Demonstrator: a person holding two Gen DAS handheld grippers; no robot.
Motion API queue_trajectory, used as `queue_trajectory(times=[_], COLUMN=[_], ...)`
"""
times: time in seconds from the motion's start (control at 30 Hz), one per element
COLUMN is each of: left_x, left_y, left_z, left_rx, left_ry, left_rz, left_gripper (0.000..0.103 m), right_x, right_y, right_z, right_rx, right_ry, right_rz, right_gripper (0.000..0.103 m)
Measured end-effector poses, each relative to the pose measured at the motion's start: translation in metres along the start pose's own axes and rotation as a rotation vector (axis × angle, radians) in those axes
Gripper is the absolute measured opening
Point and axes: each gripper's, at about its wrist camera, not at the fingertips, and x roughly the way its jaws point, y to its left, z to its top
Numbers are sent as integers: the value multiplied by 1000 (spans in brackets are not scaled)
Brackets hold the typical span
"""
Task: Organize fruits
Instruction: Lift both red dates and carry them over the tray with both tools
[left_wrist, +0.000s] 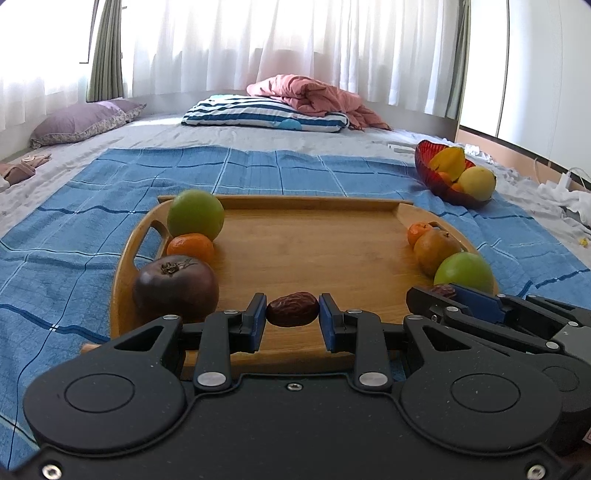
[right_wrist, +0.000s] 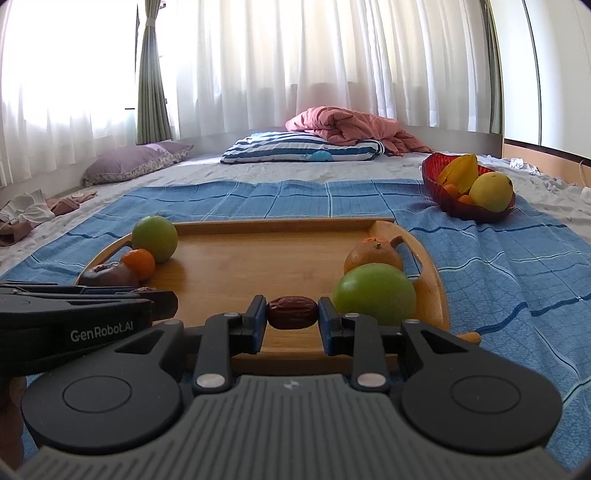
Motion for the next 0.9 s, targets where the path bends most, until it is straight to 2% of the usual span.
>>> queue_trajectory(times=[0.17,0.37,0.5,0.6,0.73,0.9], left_x=[8,25,45,61,85,120], left_y=[3,15,25,31,35,48], left_z=[13,53,83,99,118,141], left_rx=[-2,-28,-54,-67,-57,-97], left_ry=[5,41,100,128,180,272], left_rz=[-11,-47,-66,-52,-51,-53], left_gripper=[29,29,29,29,29,29], right_x=[5,23,51,75,104,136], right_y=[-3,-19,-36,-51,-61,-71], right_z=[10,55,89,109,123,131], right_rx=[11,47,89,144,163,163], right_ry=[-2,25,116,189,275,361], right_rz=[12,49,74,78,66,25], right_gripper=[35,35,35,35,35,35])
